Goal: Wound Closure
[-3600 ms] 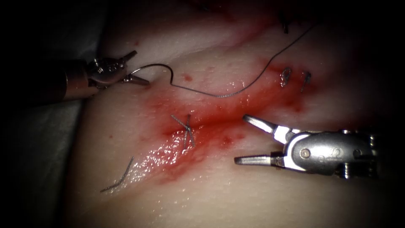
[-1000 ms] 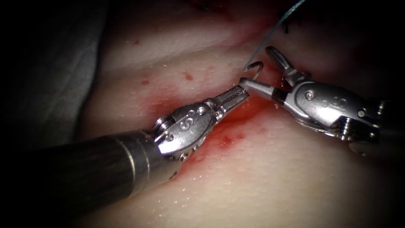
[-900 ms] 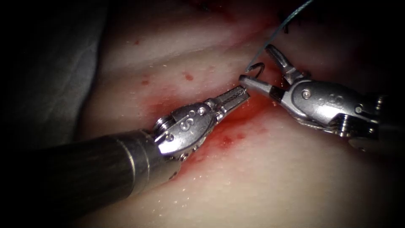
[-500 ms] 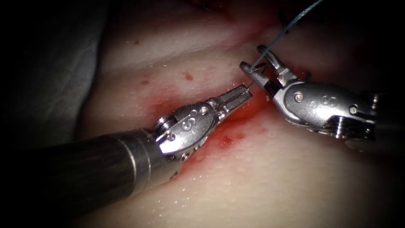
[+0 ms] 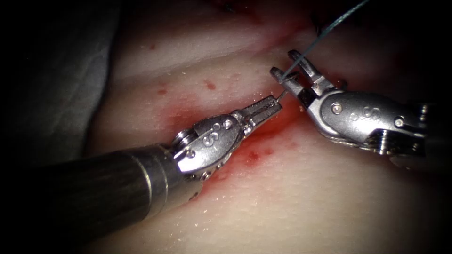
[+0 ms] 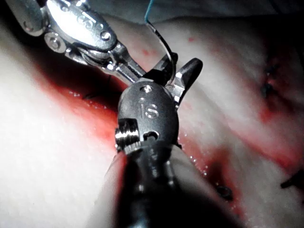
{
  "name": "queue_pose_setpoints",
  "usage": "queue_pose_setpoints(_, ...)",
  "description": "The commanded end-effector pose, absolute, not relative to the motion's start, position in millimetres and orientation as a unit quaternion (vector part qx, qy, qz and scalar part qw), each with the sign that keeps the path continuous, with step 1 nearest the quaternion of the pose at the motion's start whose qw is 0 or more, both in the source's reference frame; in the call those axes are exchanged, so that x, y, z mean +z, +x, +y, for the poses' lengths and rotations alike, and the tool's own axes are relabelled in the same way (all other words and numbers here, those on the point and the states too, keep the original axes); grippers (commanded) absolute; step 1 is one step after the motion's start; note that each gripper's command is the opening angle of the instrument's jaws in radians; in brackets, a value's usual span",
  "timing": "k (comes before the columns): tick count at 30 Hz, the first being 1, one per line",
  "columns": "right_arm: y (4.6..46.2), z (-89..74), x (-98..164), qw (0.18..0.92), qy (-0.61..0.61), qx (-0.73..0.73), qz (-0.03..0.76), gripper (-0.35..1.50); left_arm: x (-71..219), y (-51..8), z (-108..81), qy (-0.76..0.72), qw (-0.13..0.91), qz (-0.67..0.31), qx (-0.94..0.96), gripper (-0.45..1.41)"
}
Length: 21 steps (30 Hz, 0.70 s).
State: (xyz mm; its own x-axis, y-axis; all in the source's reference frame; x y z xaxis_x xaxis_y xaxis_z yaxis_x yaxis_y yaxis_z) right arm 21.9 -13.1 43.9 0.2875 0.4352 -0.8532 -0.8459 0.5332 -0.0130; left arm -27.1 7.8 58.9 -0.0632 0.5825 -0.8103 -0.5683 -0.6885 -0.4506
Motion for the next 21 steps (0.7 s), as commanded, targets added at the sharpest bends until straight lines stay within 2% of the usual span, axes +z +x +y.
queue_pose_setpoints(1, 22.7, -13.3, 44.4, 0.765, -0.24, 0.418, 0.427, 0.37, 59.6, -27.6, 7.6, -0.559, 0.395, -0.007, 0.729, -0.45)
queue_pose_setpoints(3, 22.7, -13.3, 44.4, 0.765, -0.24, 0.418, 0.427, 0.32, 59.6, -27.7, 7.6, -0.559, 0.395, -0.006, 0.729, -0.45)
queue_pose_setpoints(4, 22.8, -13.3, 44.4, 0.765, -0.24, 0.418, 0.427, 0.24, 59.6, -27.7, 7.6, -0.559, 0.395, -0.006, 0.729, -0.45)
queue_pose_setpoints(5, 22.8, -13.4, 44.3, 0.766, -0.242, 0.416, 0.426, 0.02, 59.6, -27.7, 7.6, -0.559, 0.392, -0.005, 0.73, -0.45)
queue_pose_setpoints(9, 22.8, -13.5, 44.1, 0.771, -0.247, 0.407, 0.423, -0.35, 59.7, -27.7, 7.5, -0.558, 0.393, -0.004, 0.731, -0.45)
queue_pose_setpoints(19, 22.1, -14.0, 44.2, 0.789, -0.28, 0.373, 0.399, -0.35, 59.4, -27.6, 7.5, -0.558, 0.389, -0.001, 0.733, -0.45)
queue_pose_setpoints(20, 21.8, -13.9, 44.2, 0.788, -0.281, 0.372, 0.402, -0.35, 59.3, -27.5, 7.6, -0.559, 0.388, -0.003, 0.733, 0.04)
queue_pose_setpoints(21, 21.5, -13.8, 44.1, 0.789, -0.279, 0.368, 0.405, -0.35, 59.3, -27.5, 7.7, -0.56, 0.392, -0.008, 0.73, 0.37)
